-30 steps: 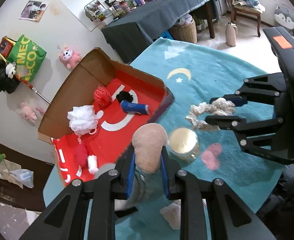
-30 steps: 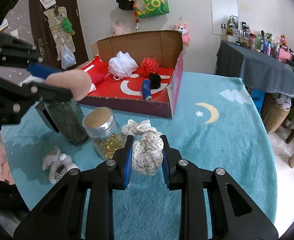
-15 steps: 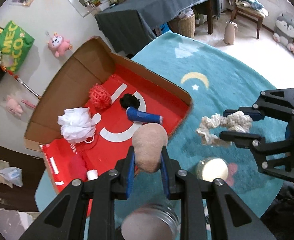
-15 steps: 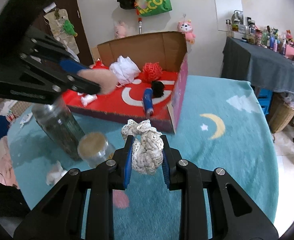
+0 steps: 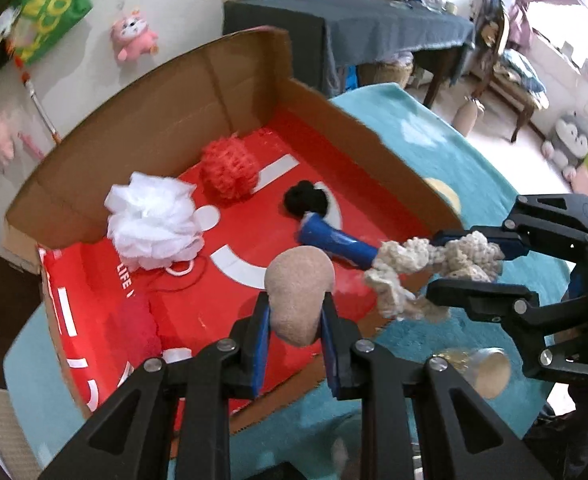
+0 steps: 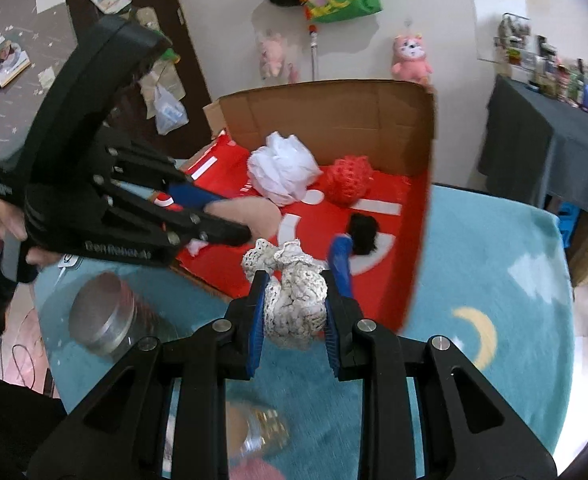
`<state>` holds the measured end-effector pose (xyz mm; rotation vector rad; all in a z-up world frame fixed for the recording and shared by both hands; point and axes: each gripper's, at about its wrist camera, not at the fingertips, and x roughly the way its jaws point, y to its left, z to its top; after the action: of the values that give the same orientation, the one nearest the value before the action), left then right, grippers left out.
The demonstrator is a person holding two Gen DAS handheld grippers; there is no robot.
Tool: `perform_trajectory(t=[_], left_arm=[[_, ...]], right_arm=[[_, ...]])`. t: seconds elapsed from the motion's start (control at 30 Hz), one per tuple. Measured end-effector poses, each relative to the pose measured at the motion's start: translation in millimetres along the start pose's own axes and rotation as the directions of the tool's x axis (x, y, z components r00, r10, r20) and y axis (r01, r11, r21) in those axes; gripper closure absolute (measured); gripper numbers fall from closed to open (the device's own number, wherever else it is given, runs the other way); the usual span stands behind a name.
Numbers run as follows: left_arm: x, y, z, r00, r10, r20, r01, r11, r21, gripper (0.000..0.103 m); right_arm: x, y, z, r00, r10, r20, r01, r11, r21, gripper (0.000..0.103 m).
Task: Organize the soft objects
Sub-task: 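Carry the beige sponge and rope toy over the cardboard box with both tools, then open the left tool dropping the sponge while the right tool releases the rope toy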
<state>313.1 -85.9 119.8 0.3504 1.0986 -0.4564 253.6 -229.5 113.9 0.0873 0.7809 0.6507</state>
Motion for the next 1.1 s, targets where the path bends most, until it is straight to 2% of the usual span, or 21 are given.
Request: perform_trajectory(t=[0.23,0.33,0.53,0.9,1.1], left_arm=[[16,40,-6,1.0,-0.027,0.006,0.027,0.997,-0.077,0.079],[21,53,-9,1.0,-0.016,0.007,0.017,0.995,-0.099,0.078],[37,74,-13,1.0,-0.007,0.001,0.007,0.989,-0.15,0.077],[63,92,-22,0.999,-0.018,-0.035,0.011,0.98,-0.198,0.07],[66,99,-28,0.999,-0.033,-0.034,0.024,0.976,-0.216,0.068]], right_arm=[[48,4,33,0.993,0.02,-0.113,-0.023,0.999,-0.025,0.079],[71,1,47,0.985,0.032,-0.169,-0.035,0.999,-0.012,0.079],[116,-7,63,0.962,0.015,-0.271,-0.007,1.0,0.028,0.079],[168,-13,68,0.914,-0.06,-0.402,0.082,0.996,0.036,0.079],[172,-19,66,0.904,-0.076,-0.421,0.103,0.994,0.043,0.079]])
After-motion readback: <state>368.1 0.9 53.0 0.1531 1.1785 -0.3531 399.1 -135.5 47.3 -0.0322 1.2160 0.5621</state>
